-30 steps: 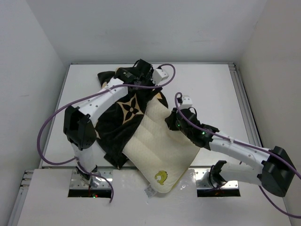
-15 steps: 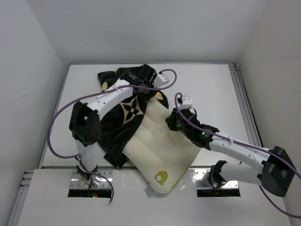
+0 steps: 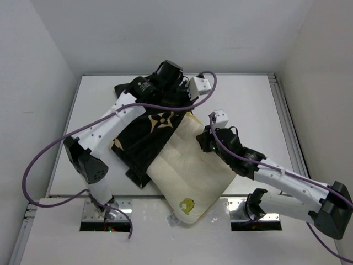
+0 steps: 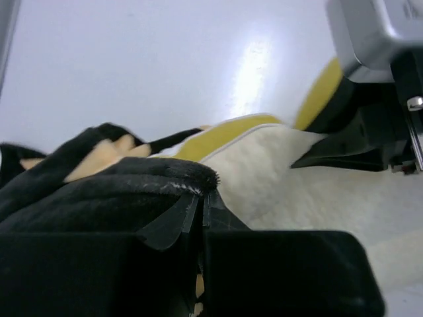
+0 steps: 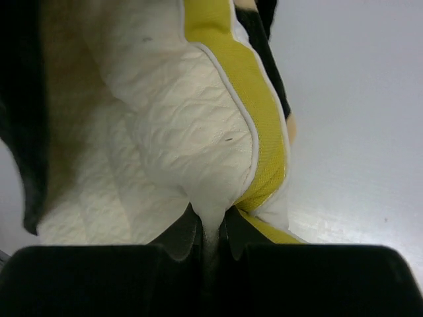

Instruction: Put the pillow into the pillowcase

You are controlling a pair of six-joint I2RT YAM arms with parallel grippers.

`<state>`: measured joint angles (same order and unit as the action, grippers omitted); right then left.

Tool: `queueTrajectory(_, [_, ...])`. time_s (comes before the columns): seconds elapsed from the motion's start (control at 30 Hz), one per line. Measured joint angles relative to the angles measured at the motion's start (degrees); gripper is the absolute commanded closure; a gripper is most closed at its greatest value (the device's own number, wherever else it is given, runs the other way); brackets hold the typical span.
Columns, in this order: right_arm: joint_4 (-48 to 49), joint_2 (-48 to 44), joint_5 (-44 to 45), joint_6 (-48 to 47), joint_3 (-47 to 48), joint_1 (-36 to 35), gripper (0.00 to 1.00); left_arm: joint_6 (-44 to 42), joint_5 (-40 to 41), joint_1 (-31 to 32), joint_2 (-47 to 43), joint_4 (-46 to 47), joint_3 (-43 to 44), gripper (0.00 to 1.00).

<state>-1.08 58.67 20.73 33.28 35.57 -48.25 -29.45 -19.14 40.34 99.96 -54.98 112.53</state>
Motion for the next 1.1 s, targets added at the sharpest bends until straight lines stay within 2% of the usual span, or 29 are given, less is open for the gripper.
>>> queueTrajectory(0.17, [6.8, -7.3, -1.5, -6.1, -1.3, 0.0, 1.0, -4.4, -4.2, 2.7, -0.2, -1.5, -1.5, 1.0])
queueTrajectory(0.3, [9.4, -12.1, -3.9, -9.2, -2.4, -0.3, 1.0, -4.3, -3.5, 1.9, -0.2, 0.4, -2.1, 1.0])
queueTrajectory(0.57, [11.8, -13.6, -6.8, -9.7, -4.5, -0.7, 1.0, 1.9, 0.3, -3.4, 1.1, 9.0, -2.8, 1.0])
queueTrajectory(0.7, [11.8, -13.6, -7.2, -9.7, -4.6, -0.8, 1.0, 2.7, -3.0, -4.6, 3.1, 8.9, -1.1, 1.0])
queueTrajectory(0.8, [13.2, -13.5, -6.2, -9.8, -5.5, -1.2, 1.0, -1.3, -8.1, -2.9, 3.6, 5.4, 0.0, 1.0])
queueTrajectory(0.97, [15.7, -11.3, -2.7, -11.1, -6.4, -1.2, 1.0, -11.7, -13.5, 4.2, 3.5, -1.6, -1.2, 1.0])
queueTrajectory(1.1, [16.5, -8.6, -0.7, -9.7, -7.0, 1.7, 1.0, -16.8, -16.8, 5.0, 3.5, -3.8, -1.8, 1.0])
